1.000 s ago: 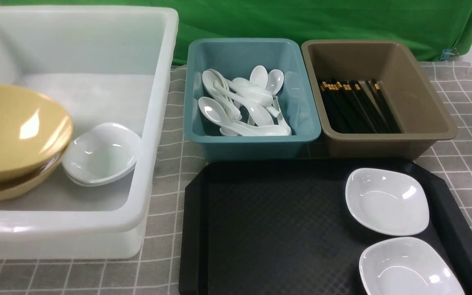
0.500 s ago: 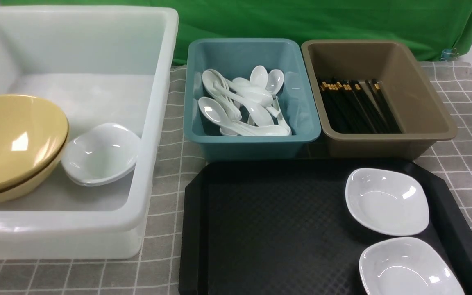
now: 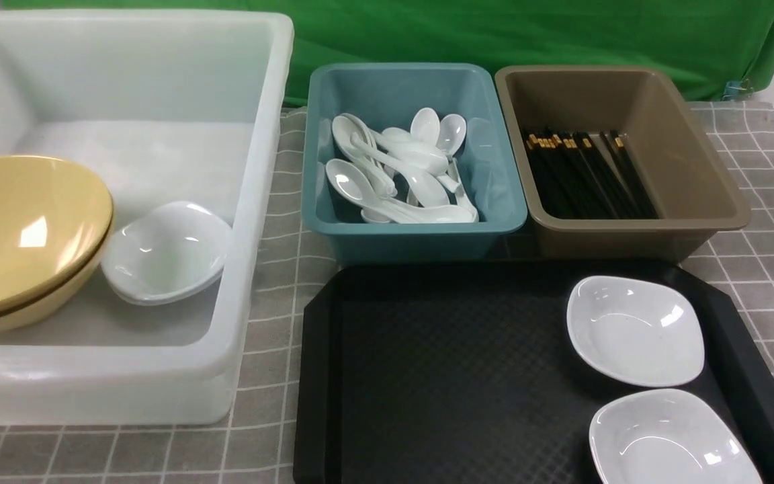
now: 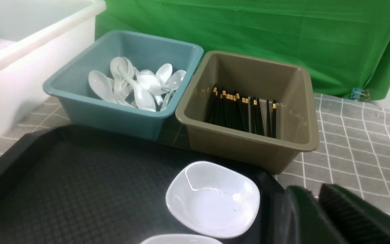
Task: On grey table put chopsticks spoon bowls plates into blue grey white boxes.
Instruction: 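Place the tan bowl onto the bowl stack in the left bin with the left gripper, then grasp the small white bowl on the black tray by its rim with the left gripper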
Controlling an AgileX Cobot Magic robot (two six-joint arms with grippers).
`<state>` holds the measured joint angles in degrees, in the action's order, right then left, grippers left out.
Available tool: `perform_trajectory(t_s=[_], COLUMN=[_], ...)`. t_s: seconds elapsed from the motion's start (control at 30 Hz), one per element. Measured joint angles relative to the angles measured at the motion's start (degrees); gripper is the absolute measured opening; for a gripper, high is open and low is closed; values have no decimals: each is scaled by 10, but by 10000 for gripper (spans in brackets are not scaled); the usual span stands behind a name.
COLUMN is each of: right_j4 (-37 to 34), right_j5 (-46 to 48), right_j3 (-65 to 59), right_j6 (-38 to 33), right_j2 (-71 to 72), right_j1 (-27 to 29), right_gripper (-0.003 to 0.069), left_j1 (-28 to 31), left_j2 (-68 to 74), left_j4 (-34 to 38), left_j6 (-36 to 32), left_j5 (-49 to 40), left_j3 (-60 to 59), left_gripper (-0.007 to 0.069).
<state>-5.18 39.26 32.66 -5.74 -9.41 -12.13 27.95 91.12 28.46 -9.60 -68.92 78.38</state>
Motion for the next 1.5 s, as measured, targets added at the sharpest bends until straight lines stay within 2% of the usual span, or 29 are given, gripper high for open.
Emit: perform_trajectory(t_s=[0.03,0.07,0.17,0.37,0.47,0.53,0.57,0.63,0.77,0.87,1.17,1.5], right_j4=[0,0,0,0,0,0,0,0,0,0,0,0], right_j5=[1,6,19,38,46,55,56,69,90,103,109,114], right_j3=[0,1,12,49,68,80,80,84,84,84,84,84], right_j6=[0,0,0,0,1,1,1,1,1,1,1,1], right_j2=[-7,-24,-48,-63,-63,-63,-63,-63,-63,-63,-63,-63], right_j1=[0,0,0,0,0,0,0,0,0,0,0,0], right_gripper=[17,7,7,7,7,8,8,11,16,19,22,36], left_j1=[-24,-84,-190,-401,-506,-597,-608,-667,-723,-751,-770,-762], left_j2=[-3,-10,-12,0,20,53,59,100,168,220,267,261], left_j4=[3,6,8,10,10,15,15,16,34,68,152,153], left_j6=[0,2,21,67,96,120,123,146,165,169,167,140], left_j5=[0,0,0,37,78,134,139,192,276,324,392,383], left_j3=[0,0,0,-12,-12,-12,-12,-13,-13,-15,-15,0], left_gripper=[-6,-6,1,71,134,225,232,318,407,444,440,422])
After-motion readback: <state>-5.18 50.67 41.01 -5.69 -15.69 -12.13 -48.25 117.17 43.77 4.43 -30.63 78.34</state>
